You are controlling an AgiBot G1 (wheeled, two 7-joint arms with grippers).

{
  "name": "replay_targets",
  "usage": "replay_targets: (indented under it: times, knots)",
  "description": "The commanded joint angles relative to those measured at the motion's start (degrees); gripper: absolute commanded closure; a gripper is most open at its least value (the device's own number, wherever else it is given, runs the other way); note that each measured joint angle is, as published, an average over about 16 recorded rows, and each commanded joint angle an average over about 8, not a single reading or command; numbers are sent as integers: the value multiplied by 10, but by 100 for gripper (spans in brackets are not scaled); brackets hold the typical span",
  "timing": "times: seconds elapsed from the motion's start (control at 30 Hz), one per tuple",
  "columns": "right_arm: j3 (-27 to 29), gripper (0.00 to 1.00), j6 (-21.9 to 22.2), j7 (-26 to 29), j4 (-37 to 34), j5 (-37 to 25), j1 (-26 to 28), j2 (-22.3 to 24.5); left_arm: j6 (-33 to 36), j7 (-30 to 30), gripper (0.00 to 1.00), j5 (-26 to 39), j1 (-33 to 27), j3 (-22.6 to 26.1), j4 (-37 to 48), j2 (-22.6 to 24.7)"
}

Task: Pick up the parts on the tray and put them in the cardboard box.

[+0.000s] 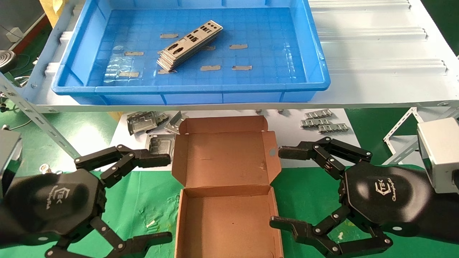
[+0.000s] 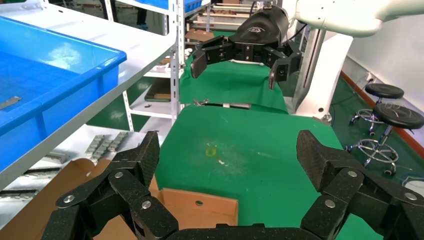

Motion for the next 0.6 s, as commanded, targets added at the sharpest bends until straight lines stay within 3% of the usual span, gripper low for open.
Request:
replay_targets:
  times: [0.03, 0.6]
  knots:
    - [0, 0, 0, 0, 0, 0, 0, 0, 0, 0, 0, 0, 0, 0, 0, 0]
    - [0, 0, 0, 0, 0, 0, 0, 0, 0, 0, 0, 0, 0, 0, 0, 0]
